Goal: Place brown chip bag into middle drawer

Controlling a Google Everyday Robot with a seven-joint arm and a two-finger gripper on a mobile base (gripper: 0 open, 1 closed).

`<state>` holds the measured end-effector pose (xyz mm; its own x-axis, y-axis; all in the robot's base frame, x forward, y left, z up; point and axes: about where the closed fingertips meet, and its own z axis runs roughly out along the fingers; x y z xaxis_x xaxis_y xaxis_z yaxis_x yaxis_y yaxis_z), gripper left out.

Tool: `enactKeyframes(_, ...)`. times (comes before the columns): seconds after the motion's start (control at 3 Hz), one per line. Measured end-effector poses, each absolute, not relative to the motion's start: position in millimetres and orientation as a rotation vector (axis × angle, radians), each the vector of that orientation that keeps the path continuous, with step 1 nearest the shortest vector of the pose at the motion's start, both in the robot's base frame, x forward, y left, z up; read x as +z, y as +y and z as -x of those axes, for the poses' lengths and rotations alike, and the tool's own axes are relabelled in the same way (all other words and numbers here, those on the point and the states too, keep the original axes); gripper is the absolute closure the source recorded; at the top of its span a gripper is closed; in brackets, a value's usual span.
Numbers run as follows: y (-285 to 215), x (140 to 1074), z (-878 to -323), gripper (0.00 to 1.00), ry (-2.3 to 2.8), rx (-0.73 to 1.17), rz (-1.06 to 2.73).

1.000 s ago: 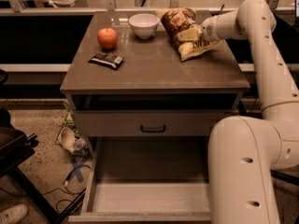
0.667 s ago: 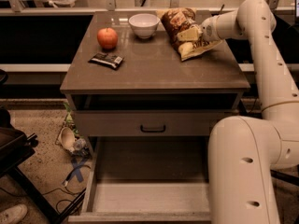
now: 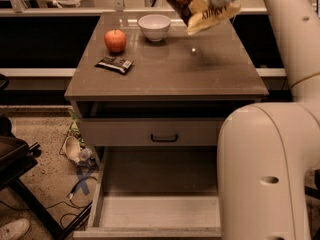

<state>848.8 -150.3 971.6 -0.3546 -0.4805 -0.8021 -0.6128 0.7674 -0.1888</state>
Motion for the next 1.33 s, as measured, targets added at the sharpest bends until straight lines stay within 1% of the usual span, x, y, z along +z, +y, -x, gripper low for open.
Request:
enactKeyframes(0.33, -136, 1042, -815, 1.00, 2.001, -0.020, 0.884)
enactKeyframes(0.67, -139, 1088, -769, 1.00, 1.995, -0.120, 0.886)
enactKeyframes(1.0, -157, 1101, -720, 1.00, 2.003, -0.114, 0.864)
enactKeyframes(1.33, -197, 1090, -643, 1.00, 1.994, 0.022, 0.866)
